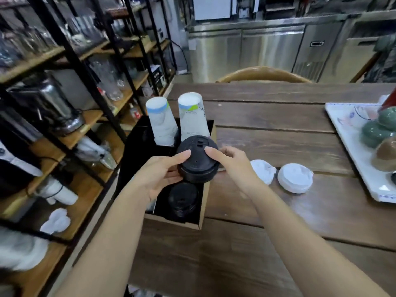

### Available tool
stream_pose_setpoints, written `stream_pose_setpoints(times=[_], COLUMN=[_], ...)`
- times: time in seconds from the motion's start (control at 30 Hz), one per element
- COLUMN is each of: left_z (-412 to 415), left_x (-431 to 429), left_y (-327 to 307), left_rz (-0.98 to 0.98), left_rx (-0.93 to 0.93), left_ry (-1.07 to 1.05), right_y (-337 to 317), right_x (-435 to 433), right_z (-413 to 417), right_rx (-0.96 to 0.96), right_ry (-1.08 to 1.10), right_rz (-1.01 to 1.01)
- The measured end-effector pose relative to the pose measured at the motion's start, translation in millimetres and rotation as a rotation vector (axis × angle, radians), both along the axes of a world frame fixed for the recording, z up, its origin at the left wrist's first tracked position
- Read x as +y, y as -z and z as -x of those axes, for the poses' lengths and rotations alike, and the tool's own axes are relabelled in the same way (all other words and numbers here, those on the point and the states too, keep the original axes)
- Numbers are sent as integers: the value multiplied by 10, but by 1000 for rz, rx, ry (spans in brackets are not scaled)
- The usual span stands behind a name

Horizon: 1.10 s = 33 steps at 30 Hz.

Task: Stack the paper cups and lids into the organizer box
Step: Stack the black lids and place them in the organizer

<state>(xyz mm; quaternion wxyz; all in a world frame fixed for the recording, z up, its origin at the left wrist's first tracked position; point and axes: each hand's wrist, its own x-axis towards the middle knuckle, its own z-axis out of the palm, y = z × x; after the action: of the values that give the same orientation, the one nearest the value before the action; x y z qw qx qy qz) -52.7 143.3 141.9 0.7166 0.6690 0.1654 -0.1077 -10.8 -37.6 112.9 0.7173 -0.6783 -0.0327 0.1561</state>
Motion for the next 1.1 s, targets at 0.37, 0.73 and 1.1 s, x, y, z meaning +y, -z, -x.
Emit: stream_pose_setpoints(times=[0.37, 0.73, 1.1], left_z=[193, 166, 192], left_x=[485, 572, 544], left_y=[379, 534, 736], left_rz=[37, 76, -83], left_rx=[135, 164, 217], left_ry=[-95, -12, -38], right_y=[174, 234, 386], right_x=[517, 551, 690], right_z=[152, 224, 280], right_rx=[76, 310, 38], right_ry=[-62, -4, -24], right_rz=[254, -12, 546])
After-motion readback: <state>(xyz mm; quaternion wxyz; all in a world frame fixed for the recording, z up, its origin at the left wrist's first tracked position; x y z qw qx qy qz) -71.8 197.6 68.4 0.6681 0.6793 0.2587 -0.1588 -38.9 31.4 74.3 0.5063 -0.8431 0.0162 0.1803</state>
